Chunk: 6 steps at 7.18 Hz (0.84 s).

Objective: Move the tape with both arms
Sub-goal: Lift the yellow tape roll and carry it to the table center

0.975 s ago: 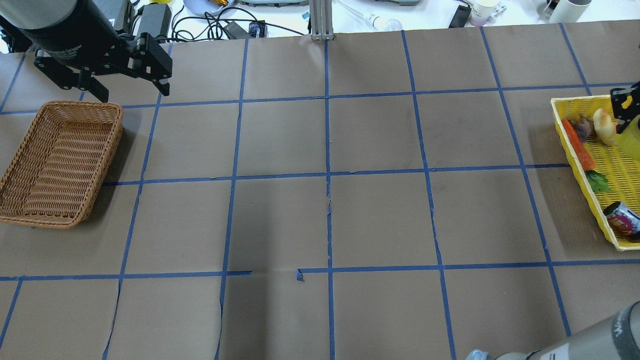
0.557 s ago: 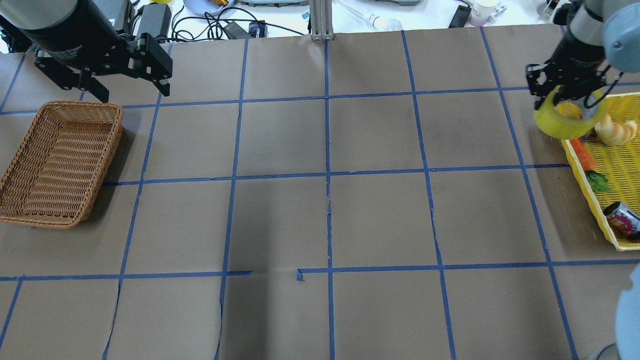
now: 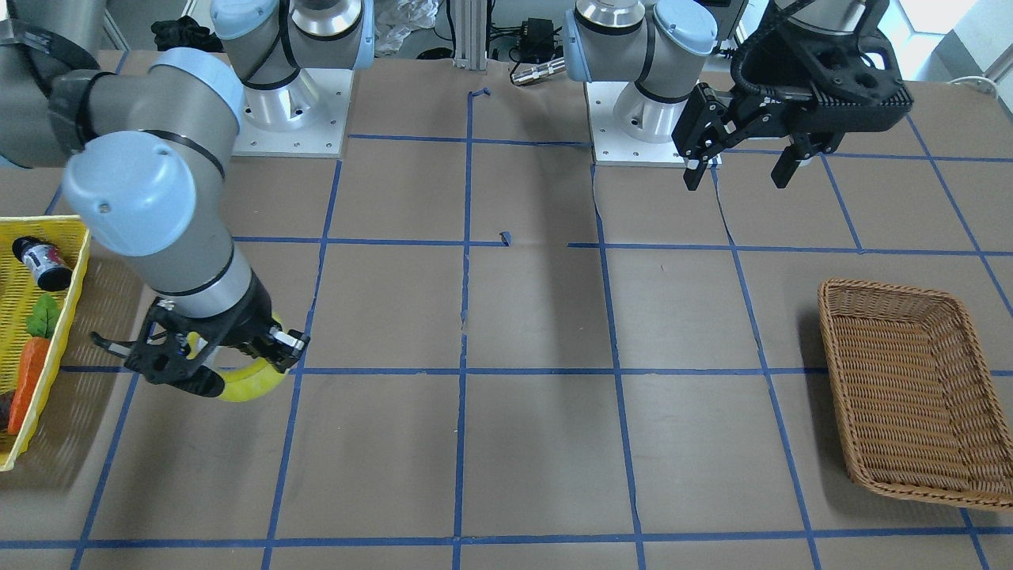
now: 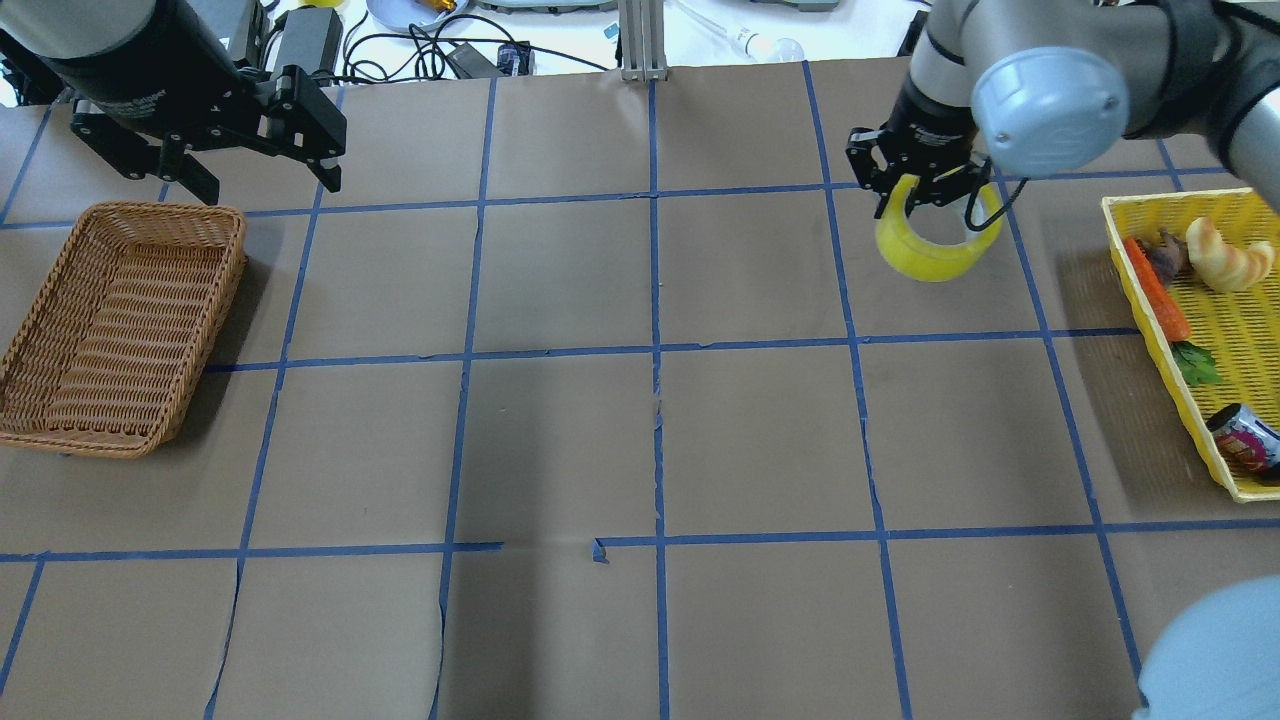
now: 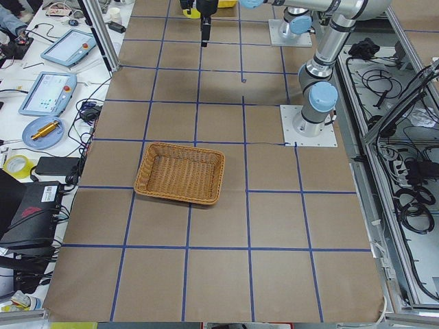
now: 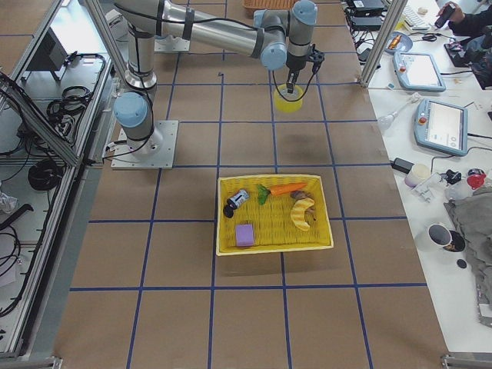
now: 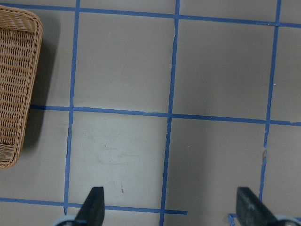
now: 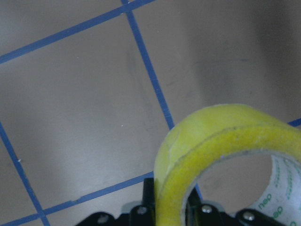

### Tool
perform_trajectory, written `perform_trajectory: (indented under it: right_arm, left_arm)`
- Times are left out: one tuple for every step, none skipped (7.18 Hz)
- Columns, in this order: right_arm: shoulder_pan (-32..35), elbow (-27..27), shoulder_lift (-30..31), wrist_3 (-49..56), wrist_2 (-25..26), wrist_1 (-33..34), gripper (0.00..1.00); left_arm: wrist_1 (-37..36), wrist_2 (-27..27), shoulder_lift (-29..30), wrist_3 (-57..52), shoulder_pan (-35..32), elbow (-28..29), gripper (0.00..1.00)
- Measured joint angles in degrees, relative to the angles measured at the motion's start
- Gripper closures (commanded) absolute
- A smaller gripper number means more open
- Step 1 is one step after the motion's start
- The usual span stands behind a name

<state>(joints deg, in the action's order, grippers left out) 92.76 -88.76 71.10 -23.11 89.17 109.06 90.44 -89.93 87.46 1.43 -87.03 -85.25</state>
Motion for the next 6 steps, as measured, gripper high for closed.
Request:
perform_trajectory:
  right_arm:
    - [2.6,0.0,-1.3,-2.9,-0.2,1.8,1.0]
    - [4.9,0.0,-3.1,-5.4,-0.4,4.7,1.0]
    - [7.7,0.0,-5.6,-9.1,-0.9,8.5,1.0]
    - [10.7,0.0,-8.0,-13.2,-1.6,12.0,1.0]
    - [13.3,0.1,-9.6,-16.9,-1.9,14.1,1.0]
    - [15.6,0.4,-10.7,-20.3,-2.0,15.4,1.0]
  left_arm:
    - [0.0,0.0,0.0,0.0,0.0,-0.2,0.0]
    - [0.0,-0.1,-0.1,-0.1,0.0,-0.3,0.0]
    - [0.0,-0.1,-0.2,-0.2,0.0,-0.3,0.0]
    - [0.0,-0.1,-0.2,-0.3,0.0,-0.3,0.0]
    - [0.1,-0.1,-0.3,-0.3,0.0,-0.3,0.0]
    - [0.1,-0.2,-0.3,-0.3,0.0,-0.3,0.0]
